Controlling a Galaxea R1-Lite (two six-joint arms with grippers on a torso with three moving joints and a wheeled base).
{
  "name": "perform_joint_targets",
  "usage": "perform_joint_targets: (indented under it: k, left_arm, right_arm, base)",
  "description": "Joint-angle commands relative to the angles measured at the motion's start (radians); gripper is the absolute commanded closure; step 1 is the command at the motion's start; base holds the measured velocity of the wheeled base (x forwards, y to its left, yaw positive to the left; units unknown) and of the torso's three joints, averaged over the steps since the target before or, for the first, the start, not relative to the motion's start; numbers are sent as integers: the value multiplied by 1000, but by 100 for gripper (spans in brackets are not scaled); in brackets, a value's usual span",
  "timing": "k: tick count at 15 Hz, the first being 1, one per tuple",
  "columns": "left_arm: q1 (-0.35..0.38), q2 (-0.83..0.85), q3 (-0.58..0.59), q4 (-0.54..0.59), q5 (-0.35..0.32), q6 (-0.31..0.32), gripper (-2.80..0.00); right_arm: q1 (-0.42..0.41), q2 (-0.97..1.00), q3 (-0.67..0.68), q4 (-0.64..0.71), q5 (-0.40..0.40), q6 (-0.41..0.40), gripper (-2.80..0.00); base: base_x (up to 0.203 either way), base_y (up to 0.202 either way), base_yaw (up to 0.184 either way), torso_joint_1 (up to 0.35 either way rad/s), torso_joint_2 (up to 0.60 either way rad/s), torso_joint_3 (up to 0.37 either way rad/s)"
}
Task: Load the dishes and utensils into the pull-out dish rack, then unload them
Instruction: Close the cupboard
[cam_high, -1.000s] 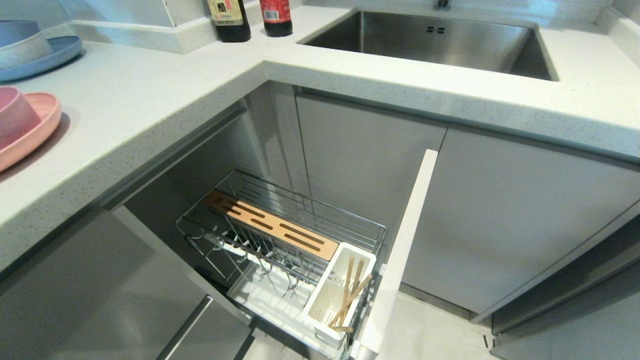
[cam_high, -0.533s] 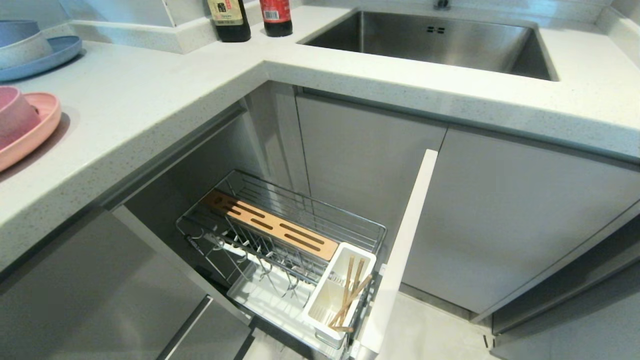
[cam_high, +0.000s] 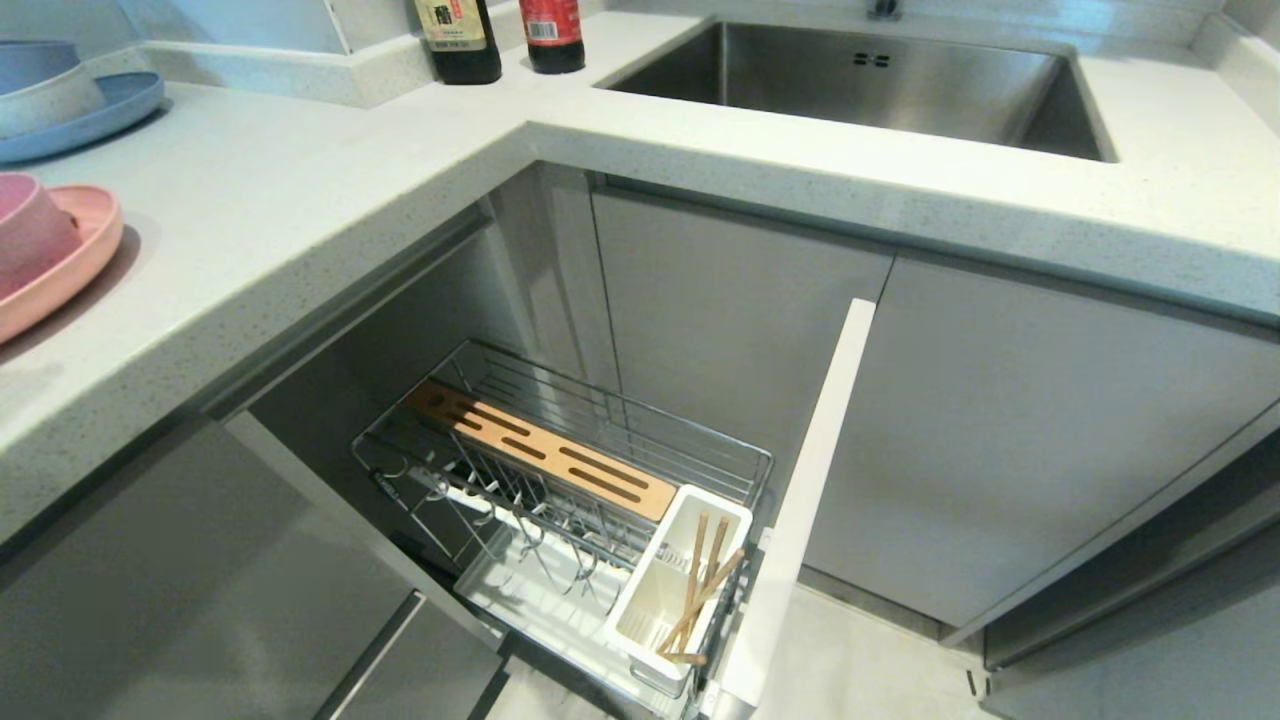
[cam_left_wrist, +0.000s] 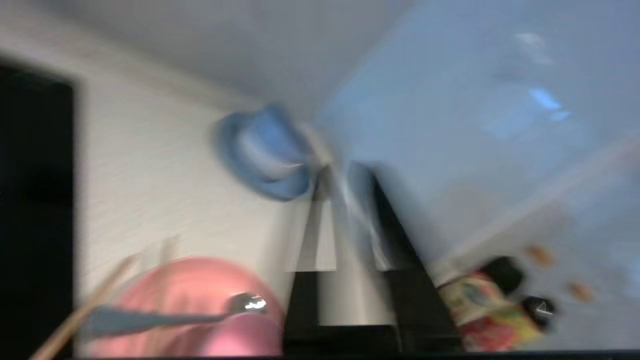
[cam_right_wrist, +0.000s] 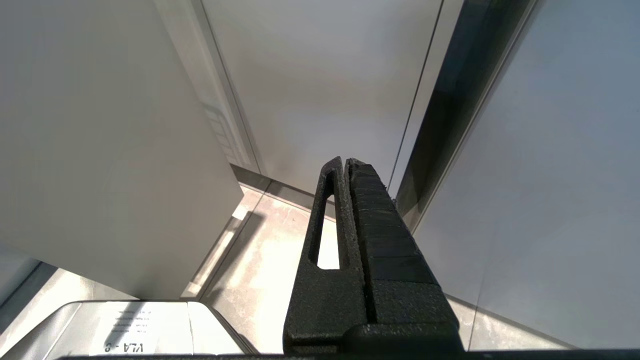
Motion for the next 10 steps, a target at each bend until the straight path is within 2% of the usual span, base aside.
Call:
perform_joint_targets:
  k: [1, 3, 5, 7, 10]
  left_arm:
    - [-144, 21, -98, 6, 60, 10, 0]
    - [-382, 47, -164, 29, 176, 59, 0]
    - [-671, 77, -206, 61, 291, 100, 0]
    - [-935, 127, -227, 94, 378, 122, 0]
    - [-1280, 226, -227, 117, 479, 137, 0]
  right_arm:
    - [0, 0, 2, -1, -1, 0, 0]
    - [0, 0, 2, -1, 0, 0, 0]
    - [0, 0, 2, -1, 1, 0, 0]
    - [0, 0, 2, -1, -1, 0, 0]
    - [0, 0, 2, 0, 0, 0, 0]
  base:
    - [0, 0, 0, 0, 0, 0]
    - [0, 0, 0, 0, 0, 0]
    - [0, 0, 0, 0, 0, 0]
    - [0, 0, 0, 0, 0, 0]
    - [0, 0, 0, 0, 0, 0]
